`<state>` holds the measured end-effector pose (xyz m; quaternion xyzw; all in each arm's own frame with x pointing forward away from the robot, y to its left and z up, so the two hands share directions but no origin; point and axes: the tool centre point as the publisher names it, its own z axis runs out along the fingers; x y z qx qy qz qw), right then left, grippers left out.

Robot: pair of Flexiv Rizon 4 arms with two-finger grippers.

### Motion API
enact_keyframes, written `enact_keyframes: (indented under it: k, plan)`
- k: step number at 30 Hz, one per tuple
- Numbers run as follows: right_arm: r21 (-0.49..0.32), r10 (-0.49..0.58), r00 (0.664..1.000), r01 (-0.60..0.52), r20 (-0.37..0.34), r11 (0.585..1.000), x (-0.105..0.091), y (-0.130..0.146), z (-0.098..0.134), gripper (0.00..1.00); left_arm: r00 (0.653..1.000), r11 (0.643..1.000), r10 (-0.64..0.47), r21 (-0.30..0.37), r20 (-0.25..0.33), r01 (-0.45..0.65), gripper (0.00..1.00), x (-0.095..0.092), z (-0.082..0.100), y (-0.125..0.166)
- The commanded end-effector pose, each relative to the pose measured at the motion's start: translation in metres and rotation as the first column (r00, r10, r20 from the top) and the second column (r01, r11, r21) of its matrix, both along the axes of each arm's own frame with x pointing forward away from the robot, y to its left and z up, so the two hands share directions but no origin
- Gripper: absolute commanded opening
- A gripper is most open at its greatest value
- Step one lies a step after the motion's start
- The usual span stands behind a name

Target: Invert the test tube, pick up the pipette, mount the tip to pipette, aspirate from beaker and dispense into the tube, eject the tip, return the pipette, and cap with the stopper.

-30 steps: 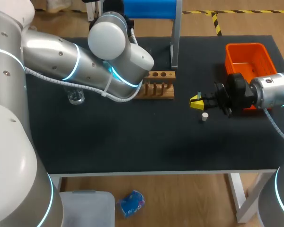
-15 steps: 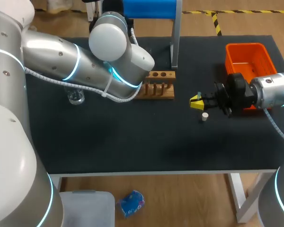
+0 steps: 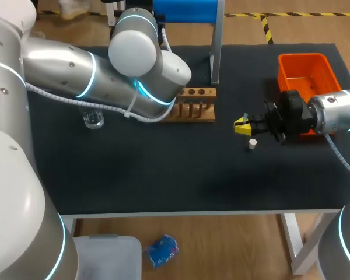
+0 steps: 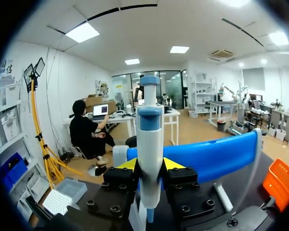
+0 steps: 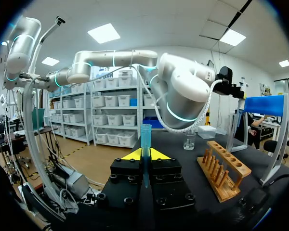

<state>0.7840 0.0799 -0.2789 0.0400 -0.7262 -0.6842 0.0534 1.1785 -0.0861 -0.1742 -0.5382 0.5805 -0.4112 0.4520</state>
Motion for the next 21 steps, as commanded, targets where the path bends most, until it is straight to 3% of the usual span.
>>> enact_keyframes:
  k: [1, 7, 11, 14, 17, 21]
  plan:
    - [-0.002, 0.001, 1.0, -0.001, 0.0, 1.0, 0.0, 0.0, 0.001, 0.0, 1.0, 1.0, -0.017, 0.004, -0.009, 0.017, 0.0, -0.003, 0.016, 0.004]
    - [-0.002, 0.001, 1.0, -0.001, 0.0, 1.0, 0.0, 0.0, 0.001, 0.0, 0.999, 0.999, -0.046, -0.006, 0.016, 0.046, 0.0, -0.015, 0.032, 0.003]
    - [-0.002, 0.001, 1.0, -0.001, 0.0, 1.0, 0.0, 0.0, 0.001, 0.0, 0.984, 0.983, -0.173, -0.056, 0.039, 0.175, 0.0, -0.032, 0.042, 0.003]
    - [-0.002, 0.001, 1.0, -0.001, 0.0, 1.0, 0.0, 0.0, 0.001, 0.0, 0.969, 0.967, -0.244, -0.057, 0.047, 0.247, 0.0, -0.044, 0.045, 0.002]
    - [-0.002, 0.001, 1.0, -0.001, 0.0, 1.0, 0.0, 0.0, 0.001, 0.0, 0.944, 0.942, -0.322, -0.081, 0.07, 0.327, 0.0, -0.059, 0.049, 0.001]
    - [-0.002, 0.001, 1.0, -0.001, 0.0, 1.0, 0.0, 0.0, 0.001, 0.0, 0.887, 0.884, -0.452, -0.086, 0.095, 0.46, 0.0, -0.083, 0.058, -0.003]
